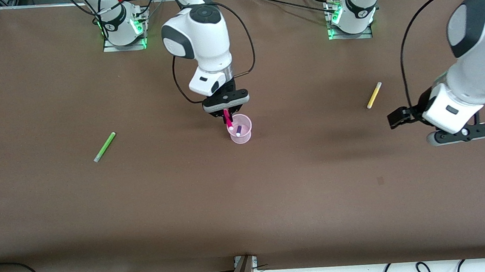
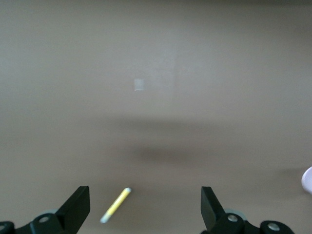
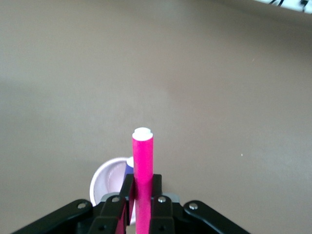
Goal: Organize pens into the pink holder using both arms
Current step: 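Lower the pink marker into the pink holder and open the right gripper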
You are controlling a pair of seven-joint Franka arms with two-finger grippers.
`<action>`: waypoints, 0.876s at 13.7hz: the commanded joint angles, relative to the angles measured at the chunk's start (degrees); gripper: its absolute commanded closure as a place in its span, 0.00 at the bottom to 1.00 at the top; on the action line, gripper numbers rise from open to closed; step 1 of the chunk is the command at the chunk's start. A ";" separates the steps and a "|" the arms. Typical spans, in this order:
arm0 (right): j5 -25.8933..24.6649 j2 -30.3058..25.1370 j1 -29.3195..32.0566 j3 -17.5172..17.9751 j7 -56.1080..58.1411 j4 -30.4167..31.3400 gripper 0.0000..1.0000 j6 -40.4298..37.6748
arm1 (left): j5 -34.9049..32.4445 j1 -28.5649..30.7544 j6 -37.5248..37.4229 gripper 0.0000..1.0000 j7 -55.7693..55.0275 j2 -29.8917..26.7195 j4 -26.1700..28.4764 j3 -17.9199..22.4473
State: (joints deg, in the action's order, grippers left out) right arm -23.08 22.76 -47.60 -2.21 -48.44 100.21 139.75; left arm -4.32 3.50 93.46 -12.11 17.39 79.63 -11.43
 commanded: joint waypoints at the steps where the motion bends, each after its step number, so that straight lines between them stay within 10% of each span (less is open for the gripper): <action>1: -7.92 3.59 -1.52 -1.12 -11.02 -1.51 1.00 4.11 | 1.24 4.92 -0.12 0.00 8.31 -3.76 4.82 -0.79; 5: -8.65 9.03 -1.61 -1.12 -14.91 -6.58 1.00 5.00 | 1.33 8.36 9.71 0.00 12.37 -9.21 16.42 -0.88; 12: -9.43 13.62 -3.63 -2.09 -17.65 -9.24 1.00 4.74 | 1.42 8.45 9.99 0.00 12.55 -8.95 16.26 -0.79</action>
State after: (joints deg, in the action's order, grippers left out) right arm -30.56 35.47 -49.61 -2.84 -63.42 92.20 144.67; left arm -4.29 10.96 102.48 -1.17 10.18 94.12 -11.63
